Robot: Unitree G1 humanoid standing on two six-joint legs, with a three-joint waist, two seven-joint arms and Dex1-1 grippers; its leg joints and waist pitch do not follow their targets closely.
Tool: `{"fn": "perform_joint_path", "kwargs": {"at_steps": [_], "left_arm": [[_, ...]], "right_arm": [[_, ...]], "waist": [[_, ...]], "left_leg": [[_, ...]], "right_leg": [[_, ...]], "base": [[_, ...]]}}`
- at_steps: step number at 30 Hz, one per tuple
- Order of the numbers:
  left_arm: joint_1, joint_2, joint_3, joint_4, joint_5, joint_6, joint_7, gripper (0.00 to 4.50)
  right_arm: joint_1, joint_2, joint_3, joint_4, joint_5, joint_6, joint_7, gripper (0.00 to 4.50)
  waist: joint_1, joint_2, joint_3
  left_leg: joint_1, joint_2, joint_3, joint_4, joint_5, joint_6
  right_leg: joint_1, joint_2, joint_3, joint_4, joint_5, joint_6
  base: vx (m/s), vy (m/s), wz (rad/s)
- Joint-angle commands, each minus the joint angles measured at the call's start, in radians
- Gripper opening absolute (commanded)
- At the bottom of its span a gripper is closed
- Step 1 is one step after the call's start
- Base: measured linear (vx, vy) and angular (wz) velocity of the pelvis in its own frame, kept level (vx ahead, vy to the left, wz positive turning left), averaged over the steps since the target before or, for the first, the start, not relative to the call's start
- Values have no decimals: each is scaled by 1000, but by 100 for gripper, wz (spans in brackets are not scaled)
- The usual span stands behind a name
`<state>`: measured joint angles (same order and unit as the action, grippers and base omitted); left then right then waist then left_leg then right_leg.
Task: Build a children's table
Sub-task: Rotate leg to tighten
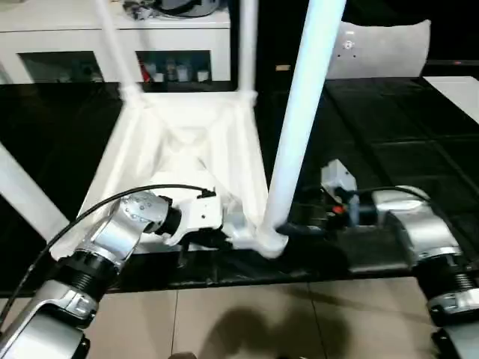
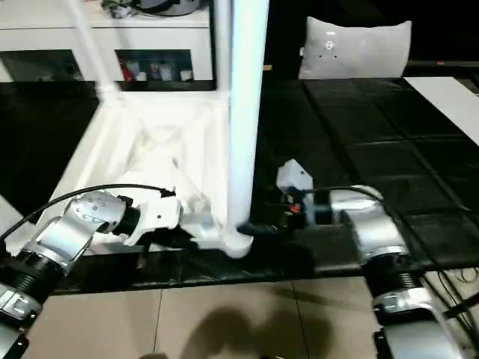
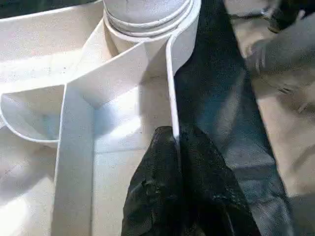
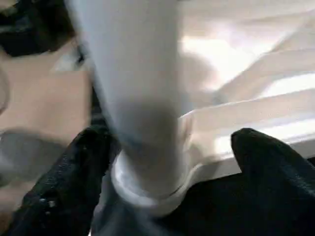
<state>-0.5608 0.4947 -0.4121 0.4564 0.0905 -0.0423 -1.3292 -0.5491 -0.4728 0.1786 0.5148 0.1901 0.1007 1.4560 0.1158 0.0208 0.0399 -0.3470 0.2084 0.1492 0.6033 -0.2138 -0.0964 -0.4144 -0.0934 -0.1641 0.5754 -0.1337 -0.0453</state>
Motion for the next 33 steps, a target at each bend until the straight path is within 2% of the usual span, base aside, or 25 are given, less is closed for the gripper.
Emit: {"fn": "perform_joint_path", "kwargs": {"at_steps": [1, 10, 18, 20, 21, 23, 24, 25, 26, 28, 29, 30, 31, 32, 33], "left_arm": [[-18, 0, -73, -9, 11, -42, -74, 0], [-30, -5, -75, -4, 10, -57, -99, 0], [-22, -9, -69, -2, -5, -39, -109, 0], [-2, -23, -47, -26, -45, 24, -105, 0], [6, -28, -38, -38, -57, 54, -97, 0], [14, -33, -30, -55, -65, 92, -80, 0], [19, -42, -20, -65, -66, 128, -53, 0], [22, -56, -5, -74, -68, 172, -16, 0], [24, -72, 9, -81, -74, 202, 16, 0], [26, -102, 34, -94, -83, 260, 74, 0], [25, -128, 49, -107, -87, 302, 119, 0], [24, -142, 55, -111, -85, 324, 146, 0], [23, -145, 57, -112, -84, 330, 153, 0], [22, -154, 60, -114, -82, 343, 170, 0], [21, -160, 63, -115, -80, 354, 183, 0]], "right_arm": [[-17, -6, 36, 10, 4, -9, 63, 385], [-15, 23, 48, 33, 8, -16, 94, 301], [-4, 26, 51, 22, 35, 23, 127, 241], [19, 31, 45, -14, 60, 61, 136, 234], [27, 36, 41, -28, 67, 76, 127, 217], [36, 44, 36, -42, 67, 88, 98, 201], [33, 63, 29, -40, 52, 113, 26, 199], [27, 87, 19, -36, 35, 133, -57, 199], [21, 113, 8, -27, 21, 141, -128, 197], [7, 160, -15, -12, 3, 166, -248, 196], [-10, 204, -37, 4, -9, 198, -360, 196], [-20, 226, -45, 14, -20, 211, -418, 195], [-23, 231, -46, 16, -22, 214, -431, 194], [-29, 244, -51, 22, -28, 223, -466, 194], [-33, 254, -53, 27, -33, 229, -490, 193]], "waist": [[-2, -5, -70], [7, -3, -72], [16, -6, -72], [20, -5, -72], [19, -5, -72], [18, -6, -72], [17, -7, -71], [12, -6, -67], [7, -10, -60], [-5, -13, -53], [-31, -11, -48], [-42, -12, -48], [-63, -5, -50], [-88, 4, -51], [-98, 8, -51]], "left_leg": [[-6, 26, 10, -66, -127, 92], [-6, 28, 9, -66, -119, 82], [-5, 28, 10, -66, -117, 80], [-5, 29, 11, -66, -107, 81], [-5, 29, 10, -66, -106, 81], [-6, 29, 11, -67, -110, 79], [-5, 31, 10, -69, -106, 72], [-5, 28, 12, -70, -122, 67], [-3, 20, 14, -70, -152, 55], [1, 11, 15, -68, -180, 38], [6, -1, 11, -60, -231, 19], [9, -4, 9, -56, -242, 18], [3, -4, 3, -53, -261, 21], [2, 5, -4, -56, -294, 28], [-3, 12, -11, -60, -312, 30]], "right_leg": [[73, -62, 62, -64, -353, -119], [72, -62, 63, -62, -348, -119], [71, -61, 63, -63, -358, -109], [71, -61, 64, -61, -349, -114], [71, -61, 64, -62, -348, -113], [71, -61, 64, -62, -349, -112], [71, -61, 66, -61, -350, -112], [69, -60, 64, -64, -378, -105], [69, -58, 58, -78, -455, -75], [66, -59, 52, -92, -538, -39], [65, -56, 28, -119, -662, 29], [63, -55, 19, -126, -677, 47], [71, -55, 1, -137, -686, 75], [80, -54, -15, -146, -662, 83], [89, -54, -20, -146, -640, 87]], "base": [[0, 0, 0], [0, 0, 0], [0, 0, 0], [0, 0, 0], [0, 0, 0], [0, 0, 0], [0, 0, 0], [0, 0, 0], [0, 0, 0], [0, 0, 0], [0, 0, 0], [0, 0, 0], [0, 0, 0], [0, 0, 0], [0, 0, 0]]}}
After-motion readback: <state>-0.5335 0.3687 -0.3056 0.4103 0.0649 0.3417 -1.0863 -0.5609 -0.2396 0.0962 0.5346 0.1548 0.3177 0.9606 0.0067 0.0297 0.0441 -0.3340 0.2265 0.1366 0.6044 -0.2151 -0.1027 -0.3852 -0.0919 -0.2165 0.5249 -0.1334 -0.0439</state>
